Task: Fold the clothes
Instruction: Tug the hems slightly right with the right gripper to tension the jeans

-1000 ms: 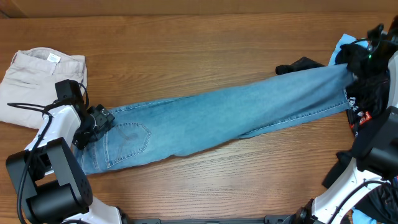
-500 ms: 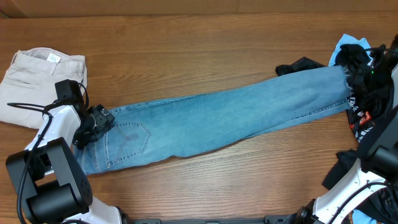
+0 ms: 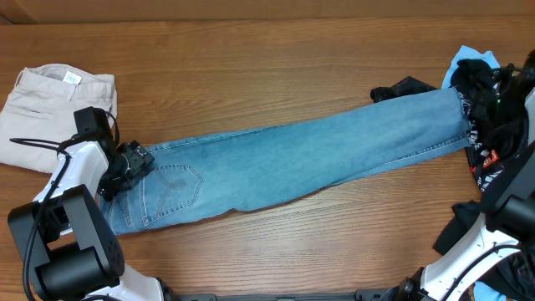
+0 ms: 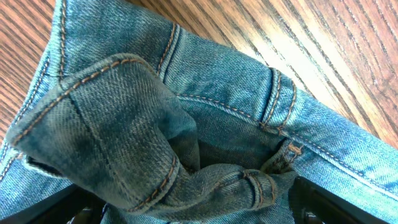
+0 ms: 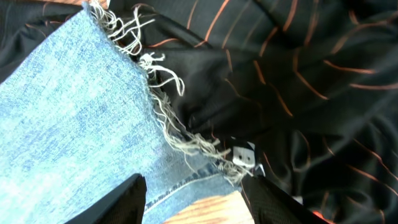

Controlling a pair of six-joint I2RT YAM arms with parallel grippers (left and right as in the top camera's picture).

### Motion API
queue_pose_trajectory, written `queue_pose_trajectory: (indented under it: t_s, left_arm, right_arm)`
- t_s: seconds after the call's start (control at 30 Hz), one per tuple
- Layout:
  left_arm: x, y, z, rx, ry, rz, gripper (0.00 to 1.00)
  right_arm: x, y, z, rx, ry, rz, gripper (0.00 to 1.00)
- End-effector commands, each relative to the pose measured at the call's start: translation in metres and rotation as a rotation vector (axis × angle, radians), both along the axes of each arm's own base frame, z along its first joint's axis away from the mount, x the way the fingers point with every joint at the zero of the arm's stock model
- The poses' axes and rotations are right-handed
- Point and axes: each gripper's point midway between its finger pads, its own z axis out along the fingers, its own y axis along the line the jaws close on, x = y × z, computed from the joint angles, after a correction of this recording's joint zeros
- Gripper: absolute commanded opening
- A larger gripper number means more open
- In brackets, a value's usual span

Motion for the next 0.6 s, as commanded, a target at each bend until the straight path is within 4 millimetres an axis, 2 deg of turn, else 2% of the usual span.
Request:
queue_pose_trajectory:
  t_s: [0.0,0.23,0.4,0.47,0.5,0.57]
  left_arm:
    - [-0.005,-0.001,-0.009,-0.021,0.035,0.000,0.96]
    - [-0.005,-0.002,-0.009,-0.022,0.034,0.000,0.96]
    - [-0.004,-0.003,-0.009,-0.029,0.031,0.000,0.95]
    - [-0.004,-0.003,-0.009,-0.032,0.030,-0.001,0.95]
    - [-0.004,-0.004,-0.009,-0.038,0.029,-0.002,0.96]
    - [-0.004,-0.004,-0.009,-0.038,0.029,-0.002,0.96]
  right_arm:
    - [0.004,0.003,-0.018,0.025,0.000,0.037,0.58]
    - [0.010,0.001,-0.031,0.031,-0.004,0.038,0.58]
    - [0.011,0.001,-0.044,0.039,0.004,0.037,0.53]
    - [0.012,0.000,-0.049,0.041,0.005,0.034,0.48]
    - [0.013,0.000,-0.052,0.042,0.006,0.034,0.42]
    - [0.013,0.000,-0.053,0.046,0.006,0.034,0.22]
